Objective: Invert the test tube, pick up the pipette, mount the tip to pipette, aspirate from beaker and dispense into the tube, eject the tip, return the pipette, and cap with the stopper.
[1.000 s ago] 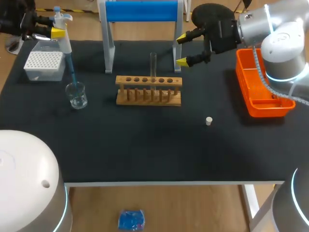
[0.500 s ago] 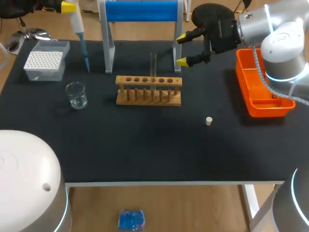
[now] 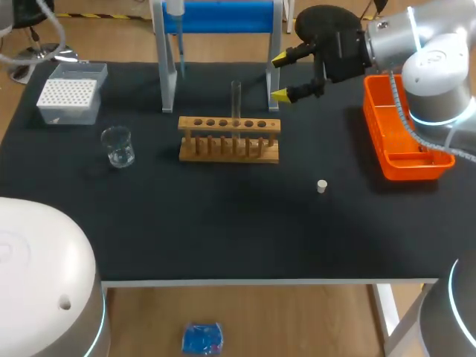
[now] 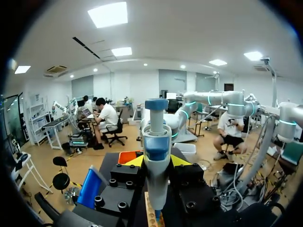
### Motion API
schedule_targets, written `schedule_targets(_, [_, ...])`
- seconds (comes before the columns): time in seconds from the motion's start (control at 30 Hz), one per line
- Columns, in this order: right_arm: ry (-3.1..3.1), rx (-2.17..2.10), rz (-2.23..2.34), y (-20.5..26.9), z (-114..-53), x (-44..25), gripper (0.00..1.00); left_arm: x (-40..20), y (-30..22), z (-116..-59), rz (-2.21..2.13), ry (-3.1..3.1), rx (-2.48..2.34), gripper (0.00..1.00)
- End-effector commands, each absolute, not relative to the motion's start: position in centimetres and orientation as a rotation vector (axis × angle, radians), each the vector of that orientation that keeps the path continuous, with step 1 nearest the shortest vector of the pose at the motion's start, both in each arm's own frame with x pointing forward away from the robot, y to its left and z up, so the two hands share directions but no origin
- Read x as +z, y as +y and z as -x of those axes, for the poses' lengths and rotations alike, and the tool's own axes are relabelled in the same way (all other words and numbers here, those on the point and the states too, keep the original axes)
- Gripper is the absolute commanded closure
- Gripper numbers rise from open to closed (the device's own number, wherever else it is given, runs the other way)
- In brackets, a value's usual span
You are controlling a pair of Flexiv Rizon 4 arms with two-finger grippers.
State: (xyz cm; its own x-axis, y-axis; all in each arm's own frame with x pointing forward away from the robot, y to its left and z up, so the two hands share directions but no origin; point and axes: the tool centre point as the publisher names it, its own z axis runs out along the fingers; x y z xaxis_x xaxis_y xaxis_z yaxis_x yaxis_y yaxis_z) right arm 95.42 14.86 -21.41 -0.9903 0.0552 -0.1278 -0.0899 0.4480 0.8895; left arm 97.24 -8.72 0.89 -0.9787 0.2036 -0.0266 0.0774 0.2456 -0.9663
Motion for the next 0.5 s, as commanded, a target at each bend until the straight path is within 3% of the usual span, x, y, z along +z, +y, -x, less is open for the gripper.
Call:
schedule_targets(0.03, [2.552,1.583,0.033,14.8,-95.4,-21.4,0.00,1.3,-11.7,-99.2,0.399,-2.306,1.743,1.00])
schedule_targets(0.5, [2.552,1.583,0.033,14.8,-95.4,-21.4,0.00,1.1,-17.0,-99.0,0.488,-2.214,1.710,1.00])
